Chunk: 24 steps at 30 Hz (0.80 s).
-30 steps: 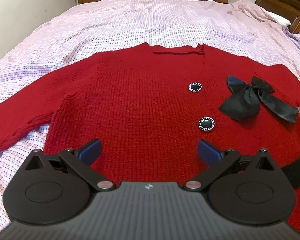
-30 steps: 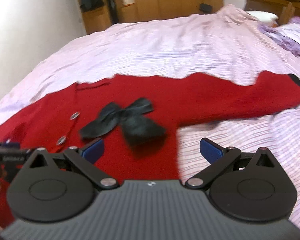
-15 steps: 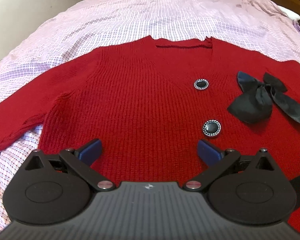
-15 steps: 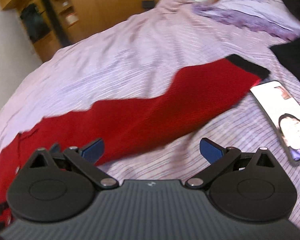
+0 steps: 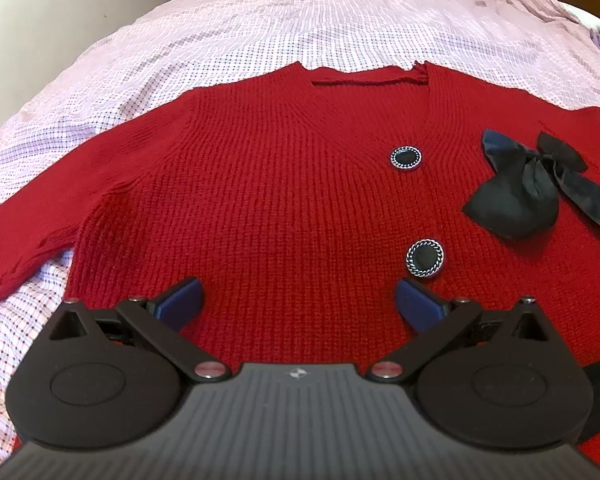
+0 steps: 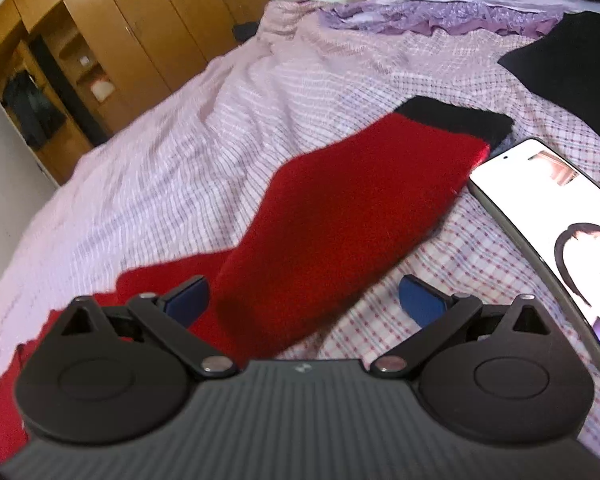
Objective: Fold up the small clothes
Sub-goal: 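Reach the right gripper to the black cuff of a sleeve and close on it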
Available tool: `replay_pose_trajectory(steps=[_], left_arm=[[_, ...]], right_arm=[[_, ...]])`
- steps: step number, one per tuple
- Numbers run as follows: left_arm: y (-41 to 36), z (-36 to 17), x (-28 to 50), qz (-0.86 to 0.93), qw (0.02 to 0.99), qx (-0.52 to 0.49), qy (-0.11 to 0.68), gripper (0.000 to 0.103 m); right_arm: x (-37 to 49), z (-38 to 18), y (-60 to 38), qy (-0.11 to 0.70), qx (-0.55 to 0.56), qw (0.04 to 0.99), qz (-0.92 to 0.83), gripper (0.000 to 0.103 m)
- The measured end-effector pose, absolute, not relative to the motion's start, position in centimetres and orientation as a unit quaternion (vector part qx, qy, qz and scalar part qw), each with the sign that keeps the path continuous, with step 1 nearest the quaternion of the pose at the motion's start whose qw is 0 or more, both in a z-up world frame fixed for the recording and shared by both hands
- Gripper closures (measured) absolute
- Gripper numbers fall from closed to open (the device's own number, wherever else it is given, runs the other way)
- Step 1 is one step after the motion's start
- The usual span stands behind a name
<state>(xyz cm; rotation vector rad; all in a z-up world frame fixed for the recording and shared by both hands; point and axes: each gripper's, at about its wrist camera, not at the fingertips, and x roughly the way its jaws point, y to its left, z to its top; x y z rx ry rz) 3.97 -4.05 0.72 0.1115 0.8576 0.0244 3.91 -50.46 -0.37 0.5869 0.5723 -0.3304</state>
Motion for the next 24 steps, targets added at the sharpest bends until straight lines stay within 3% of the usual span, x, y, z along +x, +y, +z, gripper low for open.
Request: replay_pose_trajectory(steps=[3,6,11,12,14,19,24], left_arm=[[-4.2,0.5,4.1,0.014,0.907,0.056,0.417,0.0],[-4.2,0.4,4.1,0.013,0.907,0.055,0.418,0.0],[-4.0,0.3,4.1,0.009,0.908,0.053,0.414,0.0],[-4.0,0.3,4.1,0.007,0.909,0.054,0.413,0.0],[-3.9,0.3,4.0,0.006,0.91,0.053,0.411,0.0],[-3.7,0.5,4.0,0.0,0.91,0.052,0.411,0.0],[-3.6,0.7,3.9,-0.003,0.909,0.053,0.412,0.0]], right_arm=[[4.5,-0.5,-50.8,0.27,0.286,0.905,-0.162,0.012],[4.5,-0.2,-51.1,0.26,0.283,0.908,-0.169,0.03],[3.9,1.4,-50.9,0.238,0.267,0.918,-0.17,0.086],[3.7,1.9,-50.8,0.232,0.265,0.921,-0.167,0.087],[3.1,2.8,-50.4,0.216,0.258,0.929,-0.153,0.1],[2.3,5.8,-48.2,0.186,0.223,0.95,-0.112,0.1],[2.5,6.0,-47.3,0.209,0.249,0.942,-0.085,0.096]])
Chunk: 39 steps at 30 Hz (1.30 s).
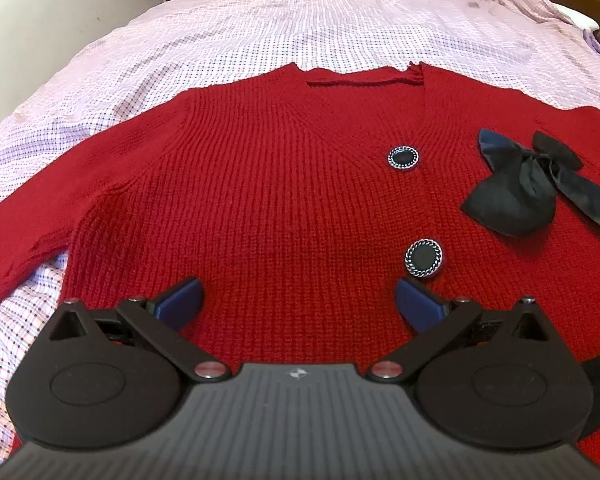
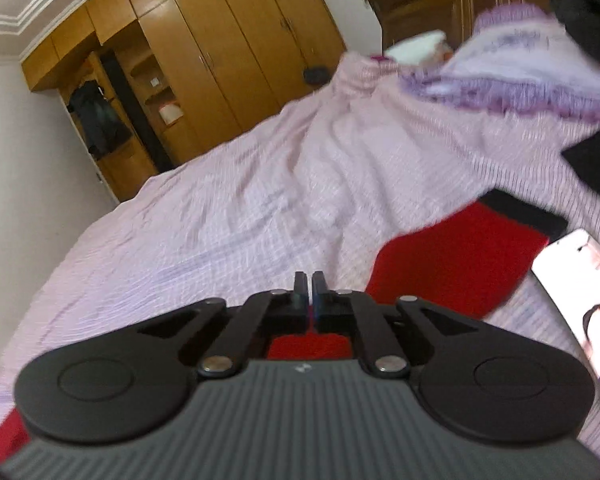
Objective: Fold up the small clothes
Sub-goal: 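Reach the right gripper to the black cuff of a sleeve and close on it, then lift the sleeve with the right gripper, fold it across the body, release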
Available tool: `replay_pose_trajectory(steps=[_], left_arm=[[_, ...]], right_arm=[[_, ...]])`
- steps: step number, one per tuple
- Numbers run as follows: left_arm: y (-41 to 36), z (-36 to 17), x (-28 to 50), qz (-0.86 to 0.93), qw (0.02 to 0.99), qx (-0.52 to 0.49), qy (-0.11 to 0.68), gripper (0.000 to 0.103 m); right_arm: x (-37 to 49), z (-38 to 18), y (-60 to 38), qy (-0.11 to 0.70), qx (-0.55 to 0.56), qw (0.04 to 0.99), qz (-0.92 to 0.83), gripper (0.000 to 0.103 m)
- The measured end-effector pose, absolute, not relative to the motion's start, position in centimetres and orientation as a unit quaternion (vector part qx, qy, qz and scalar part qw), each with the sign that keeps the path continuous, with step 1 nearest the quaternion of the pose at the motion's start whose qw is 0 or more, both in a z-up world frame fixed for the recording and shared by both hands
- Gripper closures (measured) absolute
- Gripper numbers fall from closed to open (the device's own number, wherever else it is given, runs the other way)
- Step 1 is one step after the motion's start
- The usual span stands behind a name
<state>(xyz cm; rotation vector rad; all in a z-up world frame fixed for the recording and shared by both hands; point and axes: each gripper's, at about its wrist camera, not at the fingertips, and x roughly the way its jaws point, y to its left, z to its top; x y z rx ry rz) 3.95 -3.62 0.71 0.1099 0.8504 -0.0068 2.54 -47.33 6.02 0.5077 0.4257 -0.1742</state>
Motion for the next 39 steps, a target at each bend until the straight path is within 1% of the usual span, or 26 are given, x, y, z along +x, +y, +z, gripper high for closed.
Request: replay_pose_trajectory(steps=[1,3,4,5,6,14,19,27,28,30,31,32,35,39], left_arm=[[-3.6,0.7,3.9,-0.004,0.909,0.053,0.412,0.0],[-3.5,0.8,3.8,-0.006,0.91,0.054,0.412,0.0],[-3.5,0.8,3.8,-0.007,0.91,0.054,0.411,0.0],[-3.5,0.8,3.8,-0.008,0.91,0.054,0.41,0.0],[-3.5,0.8,3.8,-0.008,0.91,0.054,0.41,0.0],[-3.6,0.6,3.8,-0.005,0.911,0.056,0.408,0.0],[-3.7,0.5,4.0,-0.002,0.911,0.058,0.408,0.0],[-3.8,0.4,4.0,-0.001,0.912,0.06,0.406,0.0],[-3.8,0.4,4.0,-0.001,0.912,0.06,0.406,0.0],[-3.8,0.4,4.0,-0.001,0.912,0.06,0.407,0.0],[-3.8,0.4,4.0,-0.001,0.912,0.06,0.407,0.0],[-3.8,0.4,4.1,-0.001,0.912,0.06,0.406,0.0],[-3.8,0.4,4.2,-0.002,0.911,0.06,0.407,0.0],[-3.7,0.5,4.4,-0.005,0.911,0.058,0.407,0.0]], right_arm=[[2.5,5.6,-47.4,0.217,0.255,0.938,-0.087,0.094],[2.4,4.8,-47.5,0.231,0.258,0.932,-0.105,0.078],[2.1,4.4,-47.6,0.235,0.26,0.929,-0.115,0.054],[1.9,4.1,-47.7,0.236,0.263,0.928,-0.121,0.04],[1.6,3.8,-47.8,0.232,0.265,0.928,-0.124,0.038],[0.6,1.2,-50.4,0.245,0.308,0.904,-0.168,0.038],[1.5,-0.8,-51.4,0.261,0.317,0.892,-0.187,0.039],[3.7,-1.3,-52.9,0.238,0.314,0.897,-0.2,0.04],[4.1,-1.4,-53.1,0.235,0.316,0.897,-0.2,0.043],[4.7,-1.4,-53.5,0.232,0.315,0.898,-0.199,0.057],[4.9,-1.4,-53.6,0.234,0.315,0.898,-0.198,0.073],[5.1,-1.4,-53.6,0.237,0.314,0.899,-0.194,0.087],[4.6,-0.7,-53.2,0.223,0.31,0.906,-0.181,0.09],[2.8,1.6,-52.5,0.187,0.31,0.917,-0.167,0.09]])
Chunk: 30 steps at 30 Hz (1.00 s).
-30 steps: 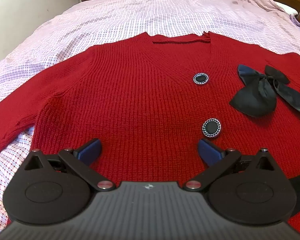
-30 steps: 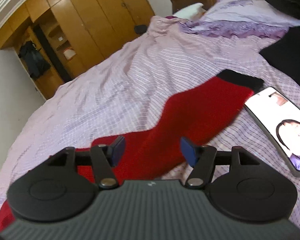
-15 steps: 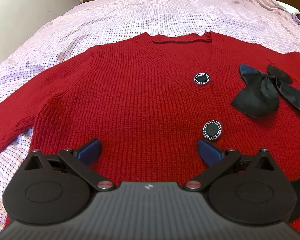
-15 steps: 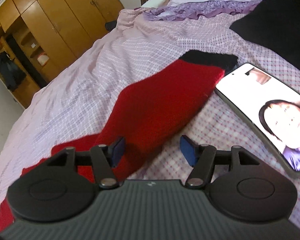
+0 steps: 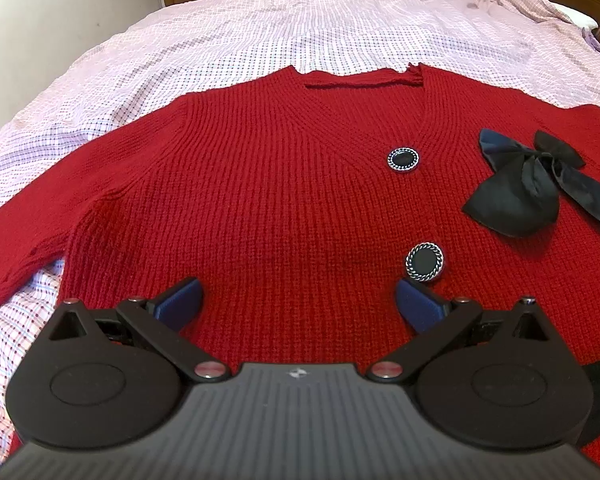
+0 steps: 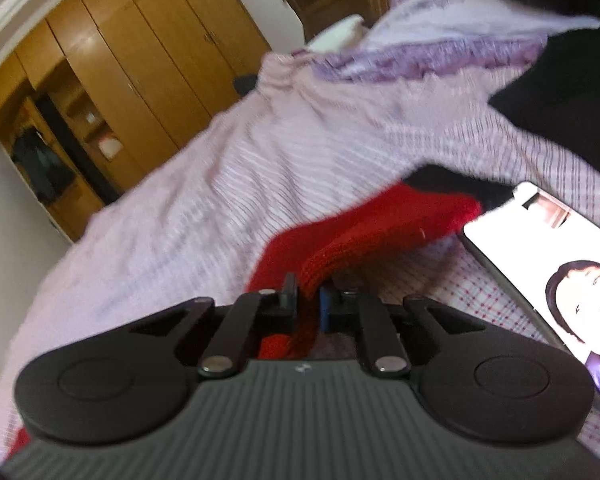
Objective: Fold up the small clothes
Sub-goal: 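Lift the sleeve with the right gripper, fold it across the body, release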
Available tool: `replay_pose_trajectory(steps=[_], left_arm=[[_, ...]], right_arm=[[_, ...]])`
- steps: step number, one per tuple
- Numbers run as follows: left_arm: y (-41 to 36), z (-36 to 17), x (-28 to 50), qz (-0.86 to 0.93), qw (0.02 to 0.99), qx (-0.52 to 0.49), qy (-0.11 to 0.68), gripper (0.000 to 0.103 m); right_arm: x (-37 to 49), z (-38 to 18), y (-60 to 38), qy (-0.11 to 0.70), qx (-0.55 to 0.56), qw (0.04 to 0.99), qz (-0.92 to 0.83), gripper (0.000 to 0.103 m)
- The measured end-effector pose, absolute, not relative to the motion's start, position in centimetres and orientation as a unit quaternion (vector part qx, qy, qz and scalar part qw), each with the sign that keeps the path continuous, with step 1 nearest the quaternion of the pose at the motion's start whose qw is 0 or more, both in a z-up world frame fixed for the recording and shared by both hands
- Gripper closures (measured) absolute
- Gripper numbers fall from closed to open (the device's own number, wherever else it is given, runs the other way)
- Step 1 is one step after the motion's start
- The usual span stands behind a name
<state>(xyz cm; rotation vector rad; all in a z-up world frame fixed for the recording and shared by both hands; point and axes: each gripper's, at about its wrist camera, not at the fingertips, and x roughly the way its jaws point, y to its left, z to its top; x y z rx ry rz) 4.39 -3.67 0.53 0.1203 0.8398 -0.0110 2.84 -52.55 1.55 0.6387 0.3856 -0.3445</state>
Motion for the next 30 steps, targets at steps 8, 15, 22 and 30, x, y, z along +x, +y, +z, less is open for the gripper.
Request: replay_pose_trajectory(steps=[8,15,22,30], left_arm=[[-2.7,2.0,4.3,-0.008,0.91,0.053,0.411,0.0],[-0.8,3.6,3.7,0.012,0.915,0.064,0.399,0.0],[2.0,5.3,3.1,0.026,0.921,0.063,0.384,0.0],[5.4,6.4,2.6,0.041,0.926,0.05,0.373,0.0]], right_arm=[[0.8,7.3,-48.9,0.144,0.272,0.944,-0.117,0.09],[1.0,10.5,-44.2,0.13,0.241,0.959,-0.073,0.09],[2.6,12.5,-39.1,0.128,0.205,0.969,-0.041,0.09],[4.8,13.8,-31.7,0.13,0.164,0.978,-0.001,0.09]])
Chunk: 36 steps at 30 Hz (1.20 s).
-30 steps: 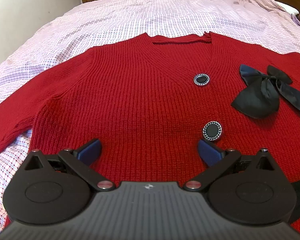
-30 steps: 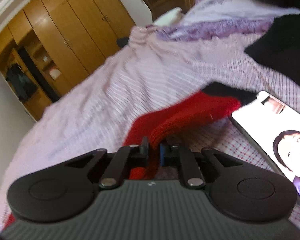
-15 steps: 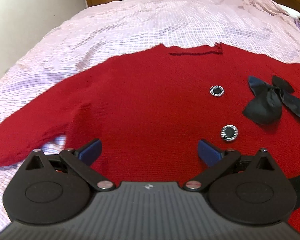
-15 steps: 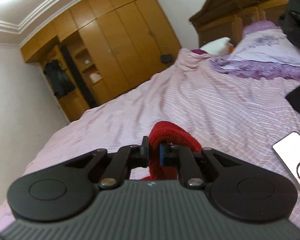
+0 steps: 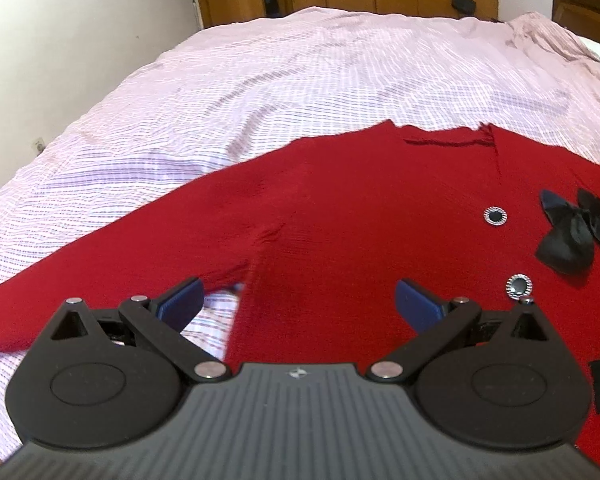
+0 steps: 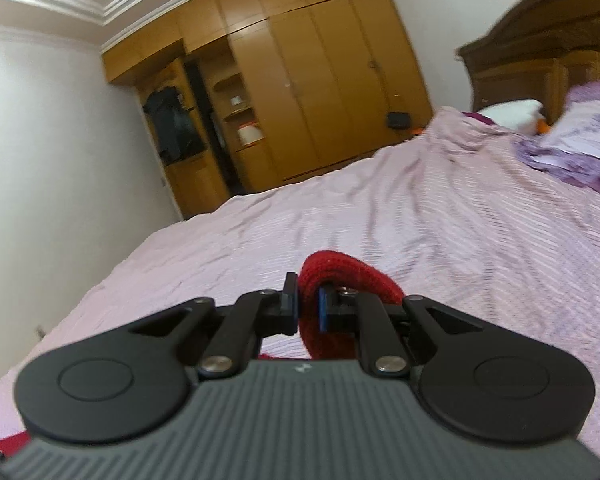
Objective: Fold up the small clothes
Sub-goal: 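Lift the sleeve with the right gripper, fold it across the body, release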
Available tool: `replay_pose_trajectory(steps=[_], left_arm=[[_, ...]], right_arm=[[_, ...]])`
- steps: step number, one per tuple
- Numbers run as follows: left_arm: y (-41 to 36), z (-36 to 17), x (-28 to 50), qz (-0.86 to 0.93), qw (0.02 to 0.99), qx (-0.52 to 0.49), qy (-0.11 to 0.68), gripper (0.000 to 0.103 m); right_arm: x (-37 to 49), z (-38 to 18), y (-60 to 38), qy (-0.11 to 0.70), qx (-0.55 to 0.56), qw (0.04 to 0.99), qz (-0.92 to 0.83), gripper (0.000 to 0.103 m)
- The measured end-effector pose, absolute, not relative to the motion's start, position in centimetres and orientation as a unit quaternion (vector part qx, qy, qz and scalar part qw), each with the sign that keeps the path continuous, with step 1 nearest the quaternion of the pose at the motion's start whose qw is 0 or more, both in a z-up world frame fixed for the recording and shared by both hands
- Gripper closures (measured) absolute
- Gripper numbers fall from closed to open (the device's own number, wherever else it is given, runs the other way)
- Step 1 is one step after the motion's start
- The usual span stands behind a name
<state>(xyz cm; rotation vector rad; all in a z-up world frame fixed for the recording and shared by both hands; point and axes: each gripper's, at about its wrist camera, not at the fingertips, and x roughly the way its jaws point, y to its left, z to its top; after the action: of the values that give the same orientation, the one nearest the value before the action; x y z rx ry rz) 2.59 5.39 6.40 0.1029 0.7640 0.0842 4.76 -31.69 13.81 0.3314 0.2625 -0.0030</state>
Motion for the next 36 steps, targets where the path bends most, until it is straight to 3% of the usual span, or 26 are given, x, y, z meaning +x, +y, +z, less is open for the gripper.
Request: replay_pose_trajectory(steps=[7,19,23,26,36], left_arm=[[7.9,6.1,2.2,0.053,0.926,0.037,0.373,0.0],[11.2,4.5,2.3,0.069,0.92,0.023,0.384,0.0],[11.2,4.3,2.6,0.062,0.92,0.02,0.386,0.0],[10.7,4.3,2.7,0.058,0.92,0.022,0.386,0.0],[6.9,6.3,2.2,0.012,0.928,0.025,0.371,0.0]], right_arm=[[6.5,12.1,-23.9,0.153,0.119,0.98,0.045,0.09],[8.0,2.6,-14.9,0.277,0.07,0.953,0.103,0.087],[7.4,1.1,-14.2,0.314,0.081,0.939,0.117,0.062],[6.4,1.2,-14.6,0.32,0.096,0.935,0.119,0.051],[1.1,5.2,-19.6,0.336,0.165,0.92,0.113,0.047]])
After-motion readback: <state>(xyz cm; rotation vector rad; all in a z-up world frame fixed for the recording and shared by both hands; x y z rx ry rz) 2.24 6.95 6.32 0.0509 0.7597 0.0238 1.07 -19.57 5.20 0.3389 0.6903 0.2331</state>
